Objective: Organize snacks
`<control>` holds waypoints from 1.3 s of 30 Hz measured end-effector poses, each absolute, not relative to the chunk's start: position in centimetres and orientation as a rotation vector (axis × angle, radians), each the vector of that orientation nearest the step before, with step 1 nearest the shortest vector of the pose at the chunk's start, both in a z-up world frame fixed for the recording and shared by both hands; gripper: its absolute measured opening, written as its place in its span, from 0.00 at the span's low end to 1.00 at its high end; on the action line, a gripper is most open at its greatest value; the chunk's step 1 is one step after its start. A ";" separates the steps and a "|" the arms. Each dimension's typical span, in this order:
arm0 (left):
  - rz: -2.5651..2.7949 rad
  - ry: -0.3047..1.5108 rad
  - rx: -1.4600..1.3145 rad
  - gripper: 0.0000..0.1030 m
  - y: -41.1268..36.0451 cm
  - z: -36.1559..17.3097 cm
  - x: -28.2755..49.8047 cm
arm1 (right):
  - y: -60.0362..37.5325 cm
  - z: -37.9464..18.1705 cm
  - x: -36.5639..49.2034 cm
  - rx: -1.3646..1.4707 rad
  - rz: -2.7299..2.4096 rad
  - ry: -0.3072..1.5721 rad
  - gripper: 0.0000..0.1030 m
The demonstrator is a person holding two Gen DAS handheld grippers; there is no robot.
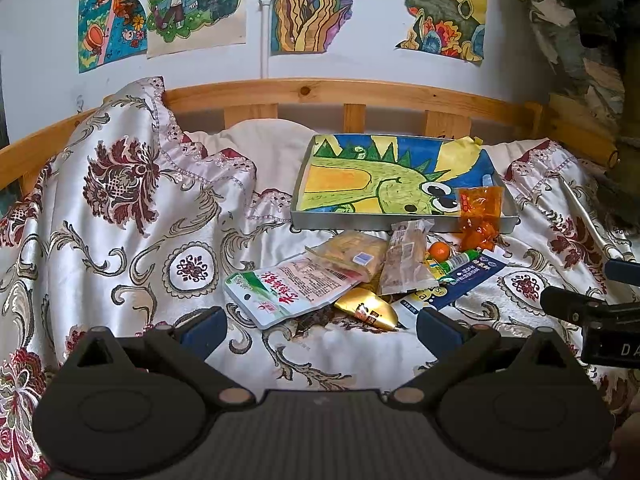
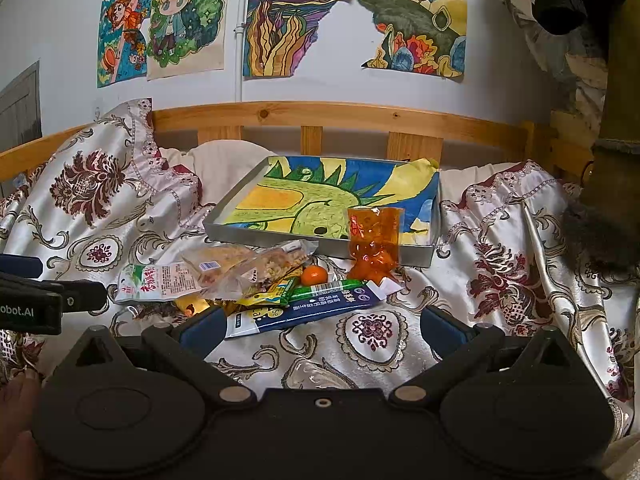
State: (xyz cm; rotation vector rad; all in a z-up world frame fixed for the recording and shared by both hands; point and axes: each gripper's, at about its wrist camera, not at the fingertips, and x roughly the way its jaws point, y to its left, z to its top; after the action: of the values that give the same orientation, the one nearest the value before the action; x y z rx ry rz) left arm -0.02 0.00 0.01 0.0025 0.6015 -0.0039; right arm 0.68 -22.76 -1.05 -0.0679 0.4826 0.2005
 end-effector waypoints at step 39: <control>-0.003 0.610 -0.002 1.00 0.2 -0.4 -0.1 | -22.9 -0.6 0.6 -0.067 0.203 0.486 0.99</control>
State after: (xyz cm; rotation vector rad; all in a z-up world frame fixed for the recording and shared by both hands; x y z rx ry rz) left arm -0.13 0.22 -0.40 -0.0015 0.6095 -0.0033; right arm 0.60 -22.93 -0.58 -0.0668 0.4859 0.2032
